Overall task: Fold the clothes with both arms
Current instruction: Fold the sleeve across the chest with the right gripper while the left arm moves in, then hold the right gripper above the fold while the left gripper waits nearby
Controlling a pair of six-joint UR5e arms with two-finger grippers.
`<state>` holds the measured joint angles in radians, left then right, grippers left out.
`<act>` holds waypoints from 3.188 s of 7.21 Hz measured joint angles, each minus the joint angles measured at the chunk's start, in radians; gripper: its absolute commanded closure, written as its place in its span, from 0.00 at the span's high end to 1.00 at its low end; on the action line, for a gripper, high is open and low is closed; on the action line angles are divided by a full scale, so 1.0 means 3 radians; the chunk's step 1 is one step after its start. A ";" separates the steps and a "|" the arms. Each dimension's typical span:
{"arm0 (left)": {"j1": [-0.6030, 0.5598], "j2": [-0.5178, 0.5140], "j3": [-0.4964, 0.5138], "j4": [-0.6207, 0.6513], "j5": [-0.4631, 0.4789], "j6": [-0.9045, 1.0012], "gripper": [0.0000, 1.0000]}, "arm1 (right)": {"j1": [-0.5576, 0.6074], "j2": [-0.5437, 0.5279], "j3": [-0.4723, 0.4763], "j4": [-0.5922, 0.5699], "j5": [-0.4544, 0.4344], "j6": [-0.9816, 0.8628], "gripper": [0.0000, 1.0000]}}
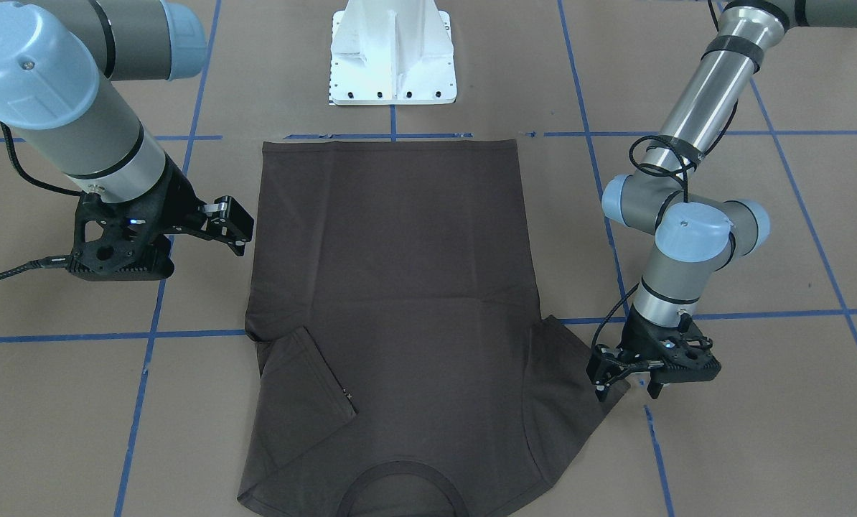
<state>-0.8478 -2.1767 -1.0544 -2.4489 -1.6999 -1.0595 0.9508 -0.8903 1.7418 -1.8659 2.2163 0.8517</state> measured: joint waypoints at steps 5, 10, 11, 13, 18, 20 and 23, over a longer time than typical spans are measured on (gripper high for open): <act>0.0021 0.0004 0.0007 0.0002 -0.0004 -0.0002 0.68 | -0.0011 0.0007 -0.0021 0.0007 -0.0007 0.0009 1.00; 0.0024 0.0010 0.0002 0.0007 -0.0004 -0.0003 0.46 | -0.0023 0.0007 -0.0039 0.0007 -0.0009 0.0012 1.00; 0.0024 0.0007 -0.0002 0.0009 -0.0004 -0.0006 0.44 | -0.0026 0.0007 -0.0044 0.0007 -0.0009 0.0011 1.00; 0.0024 0.0007 -0.0012 0.0012 -0.0004 -0.0005 0.42 | -0.0028 0.0007 -0.0048 0.0007 -0.0009 0.0009 1.00; 0.0024 0.0039 -0.0043 0.0025 -0.0022 0.0010 0.43 | -0.0041 0.0005 -0.0053 0.0007 -0.0014 0.0016 1.00; 0.0024 0.0044 -0.0063 0.0038 -0.0033 0.0016 0.51 | -0.0046 0.0007 -0.0053 0.0008 -0.0014 0.0031 1.00; 0.0024 0.0076 -0.0140 0.0048 -0.0038 0.0026 0.74 | -0.0055 0.0001 -0.0059 0.0020 -0.0015 0.0039 1.00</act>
<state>-0.8406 -2.1537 -1.0962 -2.4346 -1.7112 -1.0518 0.9342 -0.8899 1.7242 -1.8599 2.2117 0.8634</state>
